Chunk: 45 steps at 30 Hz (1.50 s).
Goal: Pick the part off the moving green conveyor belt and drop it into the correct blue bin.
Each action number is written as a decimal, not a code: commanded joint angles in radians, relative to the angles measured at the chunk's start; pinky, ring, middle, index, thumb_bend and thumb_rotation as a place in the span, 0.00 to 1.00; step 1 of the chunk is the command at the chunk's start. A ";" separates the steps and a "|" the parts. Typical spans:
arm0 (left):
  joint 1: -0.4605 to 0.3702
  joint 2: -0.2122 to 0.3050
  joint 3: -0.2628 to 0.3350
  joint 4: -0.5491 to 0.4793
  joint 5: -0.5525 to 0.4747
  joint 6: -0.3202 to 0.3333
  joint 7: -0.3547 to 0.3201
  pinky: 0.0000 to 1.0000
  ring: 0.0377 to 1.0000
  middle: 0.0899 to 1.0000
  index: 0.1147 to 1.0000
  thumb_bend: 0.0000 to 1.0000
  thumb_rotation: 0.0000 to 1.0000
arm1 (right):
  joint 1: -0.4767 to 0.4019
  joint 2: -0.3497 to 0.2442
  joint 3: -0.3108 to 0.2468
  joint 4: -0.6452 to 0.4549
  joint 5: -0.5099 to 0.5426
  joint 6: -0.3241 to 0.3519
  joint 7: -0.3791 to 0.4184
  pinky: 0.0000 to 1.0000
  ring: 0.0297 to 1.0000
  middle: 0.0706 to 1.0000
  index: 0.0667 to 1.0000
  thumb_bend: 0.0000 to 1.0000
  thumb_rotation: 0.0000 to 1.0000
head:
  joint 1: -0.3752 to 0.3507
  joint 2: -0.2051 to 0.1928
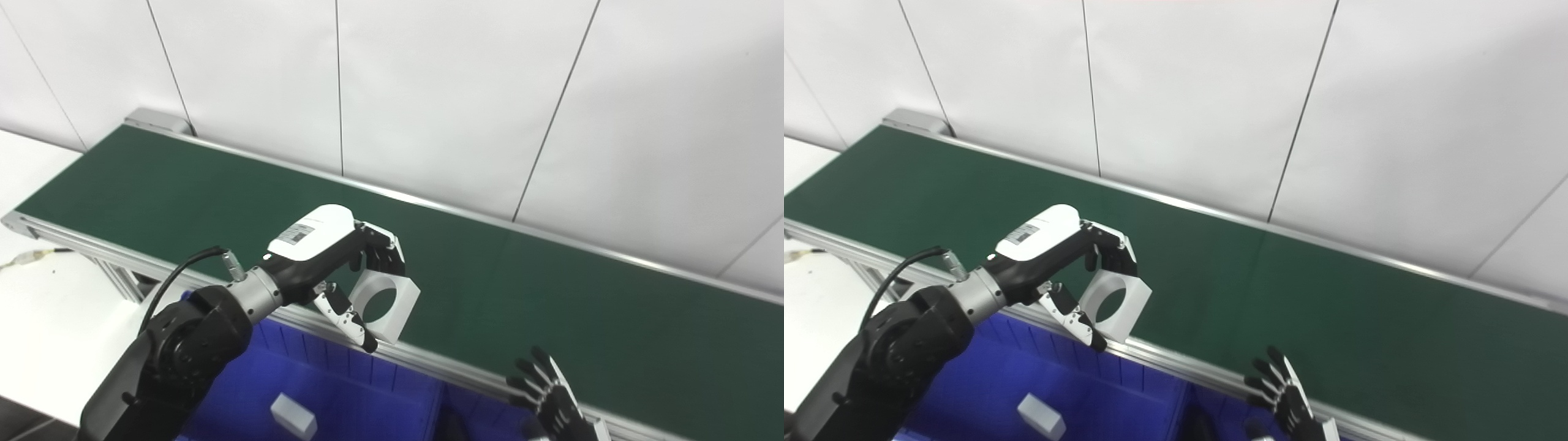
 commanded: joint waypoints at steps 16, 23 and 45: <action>0.088 -0.016 0.056 -0.079 -0.034 0.013 0.051 0.39 0.40 0.40 0.44 0.52 0.00 | -0.021 -0.017 -0.021 -0.076 0.036 0.043 0.008 0.69 0.77 0.84 0.93 0.65 0.76 | 0.025 0.093; 0.138 -0.017 0.081 -0.037 -0.044 -0.006 0.078 0.40 0.42 0.42 0.43 0.52 0.00 | -0.017 -0.024 -0.036 -0.093 0.055 0.064 0.005 0.69 0.77 0.84 0.93 0.65 0.78 | 0.037 0.109; 0.186 -0.059 0.033 0.325 0.015 -0.076 0.232 0.45 0.46 0.45 0.41 0.52 0.00 | -0.011 -0.034 -0.079 -0.102 0.086 0.070 0.003 0.70 0.77 0.84 0.94 0.65 0.79 | 0.038 0.136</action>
